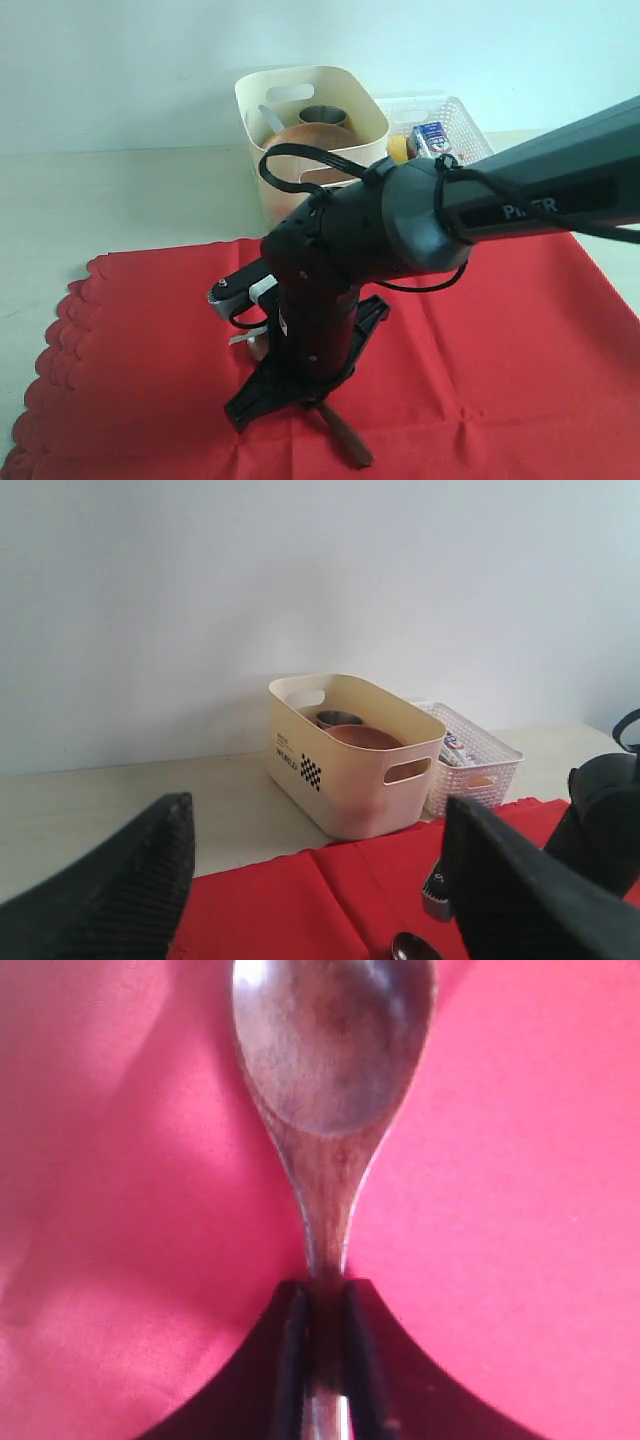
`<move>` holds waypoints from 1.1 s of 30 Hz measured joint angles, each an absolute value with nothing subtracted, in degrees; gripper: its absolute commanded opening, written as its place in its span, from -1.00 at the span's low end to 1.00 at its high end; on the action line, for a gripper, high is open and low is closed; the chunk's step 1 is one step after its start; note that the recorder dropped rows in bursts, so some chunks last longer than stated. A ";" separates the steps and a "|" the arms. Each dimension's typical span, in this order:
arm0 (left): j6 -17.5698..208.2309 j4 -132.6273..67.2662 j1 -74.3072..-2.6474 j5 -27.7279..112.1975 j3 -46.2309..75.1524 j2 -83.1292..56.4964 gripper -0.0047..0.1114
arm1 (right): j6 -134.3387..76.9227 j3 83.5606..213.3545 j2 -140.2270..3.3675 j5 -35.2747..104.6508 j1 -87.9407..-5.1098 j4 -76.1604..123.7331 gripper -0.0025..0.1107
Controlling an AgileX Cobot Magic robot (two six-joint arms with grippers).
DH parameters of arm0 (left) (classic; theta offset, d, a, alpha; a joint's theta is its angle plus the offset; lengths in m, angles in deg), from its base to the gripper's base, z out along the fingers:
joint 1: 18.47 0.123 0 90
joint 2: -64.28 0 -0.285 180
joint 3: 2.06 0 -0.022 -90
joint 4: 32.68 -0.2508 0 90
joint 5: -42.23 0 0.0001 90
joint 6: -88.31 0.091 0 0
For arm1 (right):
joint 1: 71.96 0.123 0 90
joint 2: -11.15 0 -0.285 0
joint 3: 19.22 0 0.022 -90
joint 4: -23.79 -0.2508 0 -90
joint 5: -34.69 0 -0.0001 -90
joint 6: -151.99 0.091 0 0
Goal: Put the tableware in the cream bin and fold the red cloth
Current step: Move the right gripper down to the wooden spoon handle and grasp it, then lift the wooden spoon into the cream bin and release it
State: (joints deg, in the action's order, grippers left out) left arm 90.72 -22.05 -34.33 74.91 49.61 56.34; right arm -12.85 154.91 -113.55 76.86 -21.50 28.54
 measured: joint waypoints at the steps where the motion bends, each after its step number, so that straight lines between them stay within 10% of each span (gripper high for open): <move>1: 90.72 -22.05 -34.33 74.94 49.61 56.34 0.24 | -13.32 154.91 -112.64 76.98 -21.50 28.92 -0.96; 16: 90.72 -22.05 -34.33 75.17 49.61 56.34 0.24 | -23.64 164.94 -90.62 67.73 -34.17 32.18 -0.96; 33: 90.72 -22.05 -34.33 75.17 50.24 56.34 0.24 | -81.45 191.59 -119.85 63.99 -52.21 -26.26 -0.96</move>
